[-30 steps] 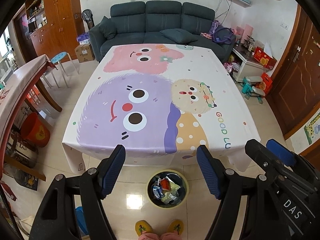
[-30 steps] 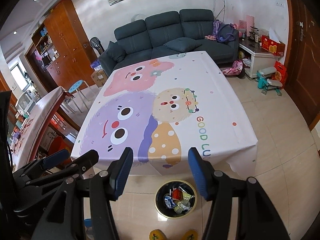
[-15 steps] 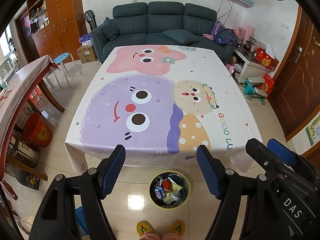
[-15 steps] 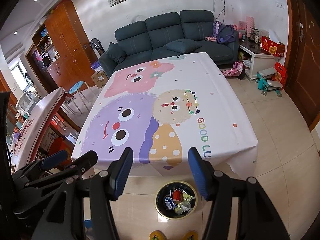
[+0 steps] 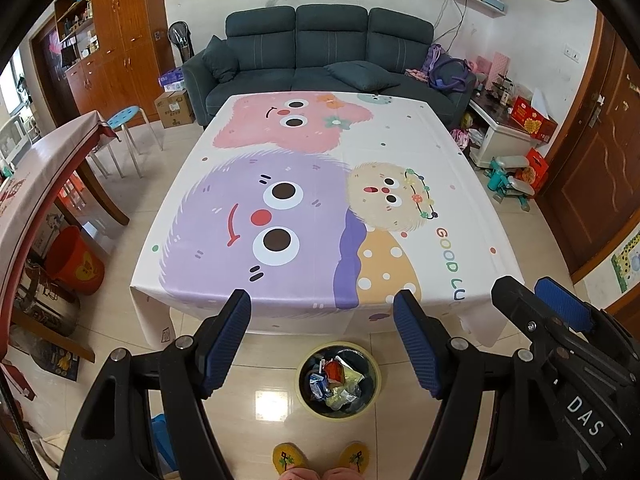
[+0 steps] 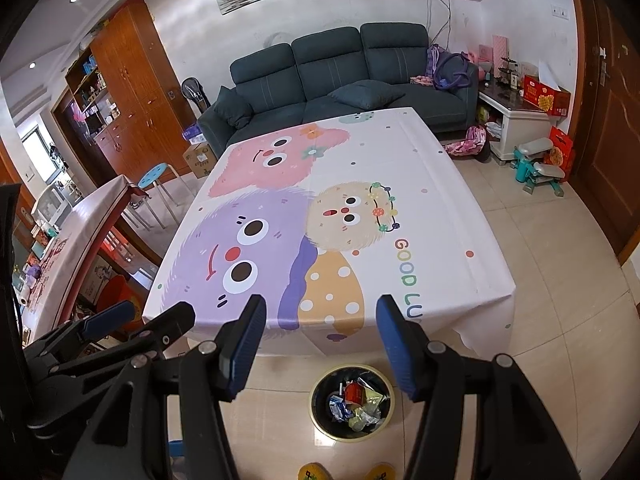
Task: Collect trash
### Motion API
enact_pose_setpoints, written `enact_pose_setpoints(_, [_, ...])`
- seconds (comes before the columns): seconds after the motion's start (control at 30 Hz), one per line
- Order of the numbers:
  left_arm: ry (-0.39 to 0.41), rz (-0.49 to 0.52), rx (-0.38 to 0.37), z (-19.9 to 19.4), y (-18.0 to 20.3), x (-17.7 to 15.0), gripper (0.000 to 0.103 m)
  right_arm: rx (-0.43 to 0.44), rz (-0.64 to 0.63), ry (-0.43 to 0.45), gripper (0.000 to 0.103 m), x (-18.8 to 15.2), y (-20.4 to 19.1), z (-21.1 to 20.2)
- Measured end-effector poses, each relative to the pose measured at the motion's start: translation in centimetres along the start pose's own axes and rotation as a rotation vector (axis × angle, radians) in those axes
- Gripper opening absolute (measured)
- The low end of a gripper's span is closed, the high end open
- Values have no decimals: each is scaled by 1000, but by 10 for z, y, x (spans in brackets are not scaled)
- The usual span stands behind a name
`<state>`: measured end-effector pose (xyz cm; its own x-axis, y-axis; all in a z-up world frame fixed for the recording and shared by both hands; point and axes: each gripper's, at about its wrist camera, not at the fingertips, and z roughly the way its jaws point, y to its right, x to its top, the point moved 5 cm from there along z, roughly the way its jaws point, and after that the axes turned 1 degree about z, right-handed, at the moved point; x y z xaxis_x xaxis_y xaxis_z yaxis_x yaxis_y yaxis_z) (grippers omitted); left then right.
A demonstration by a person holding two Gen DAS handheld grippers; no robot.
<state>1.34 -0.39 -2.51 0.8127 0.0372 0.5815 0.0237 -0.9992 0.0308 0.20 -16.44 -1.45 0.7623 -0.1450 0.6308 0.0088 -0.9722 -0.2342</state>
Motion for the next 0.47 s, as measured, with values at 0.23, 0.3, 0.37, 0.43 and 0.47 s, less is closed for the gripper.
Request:
enact_pose_setpoints(0.23, [3, 4, 10, -1, 1, 0, 72, 0, 1, -1, 58, 0, 0, 0])
enact_pose_setpoints(0.3, [2, 4, 10, -2, 1, 0, 72, 1, 1, 0, 58, 0, 0, 0])
enact_pose_setpoints(0.37, [0, 3, 10, -2, 2, -1, 72, 0, -1, 0, 58, 0, 0, 0])
enact_pose_setpoints(0.43, [-1, 2, 10, -2, 2, -1, 72, 1, -1, 0, 58, 0, 0, 0])
enact_pose_setpoints(0.47, [-1, 2, 11, -2, 2, -1, 72, 2, -1, -1, 58, 0, 0, 0])
